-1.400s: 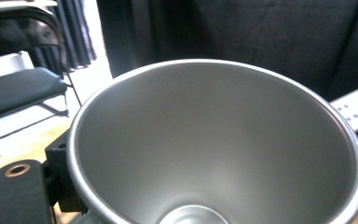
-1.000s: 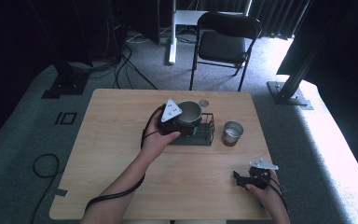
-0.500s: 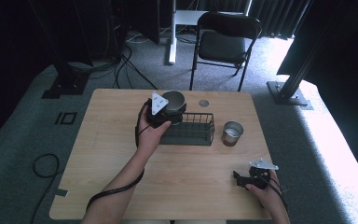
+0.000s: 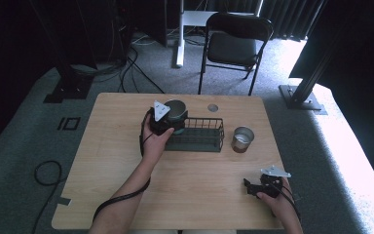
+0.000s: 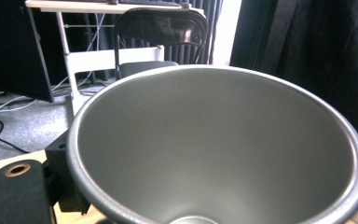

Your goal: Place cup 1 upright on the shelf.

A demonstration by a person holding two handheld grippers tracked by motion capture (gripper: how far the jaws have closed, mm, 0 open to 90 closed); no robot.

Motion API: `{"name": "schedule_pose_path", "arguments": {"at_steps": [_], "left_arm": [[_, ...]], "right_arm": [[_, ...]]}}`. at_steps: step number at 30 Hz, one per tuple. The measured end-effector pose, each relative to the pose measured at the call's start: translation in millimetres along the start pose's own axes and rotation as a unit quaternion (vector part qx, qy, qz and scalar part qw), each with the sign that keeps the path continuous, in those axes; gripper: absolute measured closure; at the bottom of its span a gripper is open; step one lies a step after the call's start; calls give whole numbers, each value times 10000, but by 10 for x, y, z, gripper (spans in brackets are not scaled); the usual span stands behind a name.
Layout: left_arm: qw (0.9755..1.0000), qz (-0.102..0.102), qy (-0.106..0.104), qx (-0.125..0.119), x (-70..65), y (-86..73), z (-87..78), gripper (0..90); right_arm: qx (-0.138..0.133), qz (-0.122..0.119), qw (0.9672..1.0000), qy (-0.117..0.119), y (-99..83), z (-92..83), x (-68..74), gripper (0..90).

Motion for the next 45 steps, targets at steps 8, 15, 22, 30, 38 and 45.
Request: {"name": "schedule_pose_path", "arguments": {"at_steps": [8,15,22,30,38,45], "left_arm": [[9998,47,5,205,47,-175,43,136],[9995,238,-48,180,-1,-237,52,135],[9979,520,-72,385,-24,-252,33,9],[9975,437,-239,494,4,-244,-75,9],[9966,386,-364,633,20,-265,-207,9],[9963,392,-368,672,55,-282,-348,10]], "right_arm": [[0,-1,10000,-1,0,0,0,113],[0,2,10000,-1,0,0,0,113],[1,-1,10000,-1,0,0,0,113],[1,8,10000,0,0,0,2,113],[1,7,10000,1,0,0,2,113],[1,7,10000,1,0,0,1,113]]}}
Point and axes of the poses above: each handheld gripper's, and its own axes: z roughly forward along the jaws, y roughly out of its top, x roughly to its left, the point moved 2 cm from there along z, roughly forward along the jaws, and after that the axes turned 14 degrees about -z, right-handed, at the moved point
